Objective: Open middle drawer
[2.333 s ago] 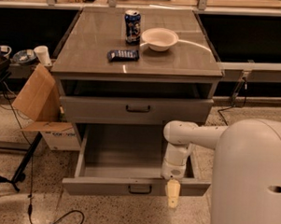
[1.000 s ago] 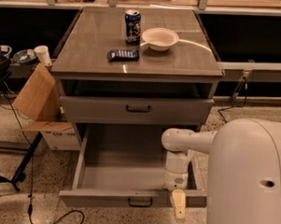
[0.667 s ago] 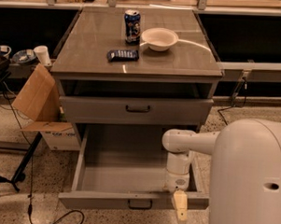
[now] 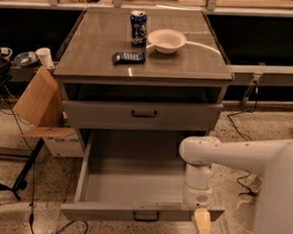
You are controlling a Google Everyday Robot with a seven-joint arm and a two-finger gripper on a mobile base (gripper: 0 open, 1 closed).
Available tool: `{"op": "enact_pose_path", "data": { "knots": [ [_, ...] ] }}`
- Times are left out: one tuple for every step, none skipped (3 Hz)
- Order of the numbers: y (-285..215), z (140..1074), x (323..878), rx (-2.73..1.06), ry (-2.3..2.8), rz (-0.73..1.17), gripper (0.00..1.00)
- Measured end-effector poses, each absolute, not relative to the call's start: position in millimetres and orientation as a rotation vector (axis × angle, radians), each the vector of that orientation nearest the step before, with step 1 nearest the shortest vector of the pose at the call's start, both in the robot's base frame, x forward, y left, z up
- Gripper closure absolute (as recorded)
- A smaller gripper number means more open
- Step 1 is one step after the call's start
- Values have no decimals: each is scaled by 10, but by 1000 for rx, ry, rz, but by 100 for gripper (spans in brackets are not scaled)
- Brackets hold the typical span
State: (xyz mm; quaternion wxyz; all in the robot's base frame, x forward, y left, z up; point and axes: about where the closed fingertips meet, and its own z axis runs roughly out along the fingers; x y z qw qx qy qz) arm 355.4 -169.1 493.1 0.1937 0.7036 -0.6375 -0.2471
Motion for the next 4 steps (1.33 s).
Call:
{"op": "enact_pose_path", "data": {
  "knots": [
    [-1727, 5429, 3564, 2074, -2032, -601, 0],
    [-1524, 5733, 3941, 2184, -2303, -501, 0],
    [-1476, 5720, 4130, 2222, -2376, -454, 0],
    [-1476, 5720, 4130, 2222, -2376, -454, 0]
  ]
}}
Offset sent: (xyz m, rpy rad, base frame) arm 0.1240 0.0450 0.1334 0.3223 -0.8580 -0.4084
